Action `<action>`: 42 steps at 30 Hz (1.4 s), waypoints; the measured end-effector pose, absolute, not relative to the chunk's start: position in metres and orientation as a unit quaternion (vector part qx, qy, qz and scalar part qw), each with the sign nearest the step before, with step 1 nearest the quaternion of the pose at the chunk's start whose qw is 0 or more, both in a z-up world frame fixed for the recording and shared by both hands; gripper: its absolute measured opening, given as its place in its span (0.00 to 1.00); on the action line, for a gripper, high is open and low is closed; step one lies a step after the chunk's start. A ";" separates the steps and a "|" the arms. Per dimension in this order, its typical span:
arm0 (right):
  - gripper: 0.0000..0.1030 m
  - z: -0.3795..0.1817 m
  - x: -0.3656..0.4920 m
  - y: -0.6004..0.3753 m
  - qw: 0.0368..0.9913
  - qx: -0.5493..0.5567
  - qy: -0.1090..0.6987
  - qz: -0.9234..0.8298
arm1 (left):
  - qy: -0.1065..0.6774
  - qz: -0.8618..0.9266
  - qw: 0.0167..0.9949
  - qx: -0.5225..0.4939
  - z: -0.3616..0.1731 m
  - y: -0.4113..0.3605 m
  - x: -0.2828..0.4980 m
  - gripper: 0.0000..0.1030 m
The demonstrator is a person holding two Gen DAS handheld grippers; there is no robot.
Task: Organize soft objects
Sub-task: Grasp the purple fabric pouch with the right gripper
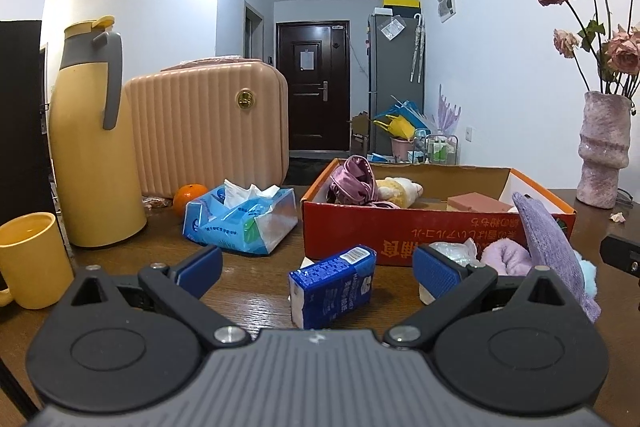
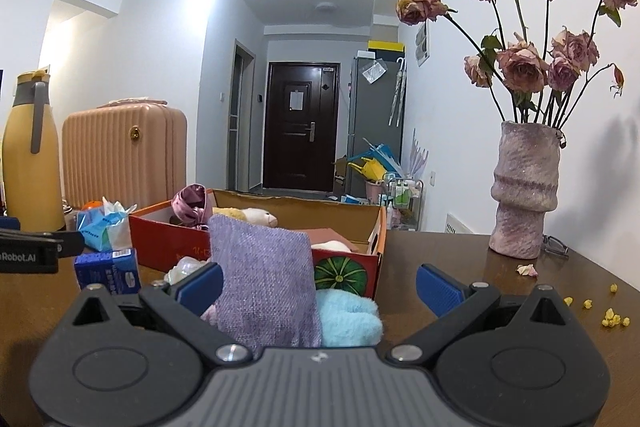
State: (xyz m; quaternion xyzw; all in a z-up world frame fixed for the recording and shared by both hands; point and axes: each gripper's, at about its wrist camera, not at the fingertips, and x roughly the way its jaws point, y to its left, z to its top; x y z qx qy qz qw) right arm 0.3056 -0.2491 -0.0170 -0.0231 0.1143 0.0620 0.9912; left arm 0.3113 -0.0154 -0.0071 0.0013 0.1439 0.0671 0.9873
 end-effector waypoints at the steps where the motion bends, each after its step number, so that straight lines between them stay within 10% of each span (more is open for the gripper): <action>1: 1.00 -0.017 0.306 -0.249 0.991 -0.022 0.116 0.064 | 0.145 0.066 0.987 0.002 -0.007 -0.016 0.312 1.00; 20: 0.83 -0.041 0.355 -0.240 0.963 0.001 0.239 0.126 | 0.162 0.056 0.985 -0.004 -0.010 -0.008 0.317 1.00; 28: 0.35 -0.045 0.366 -0.243 0.954 0.016 0.258 0.154 | 0.170 0.060 0.984 -0.006 -0.012 -0.002 0.319 1.00; 42: 0.30 -0.025 0.346 -0.263 0.977 0.046 0.178 0.113 | 0.184 0.058 0.981 -0.010 -0.014 0.001 0.325 1.00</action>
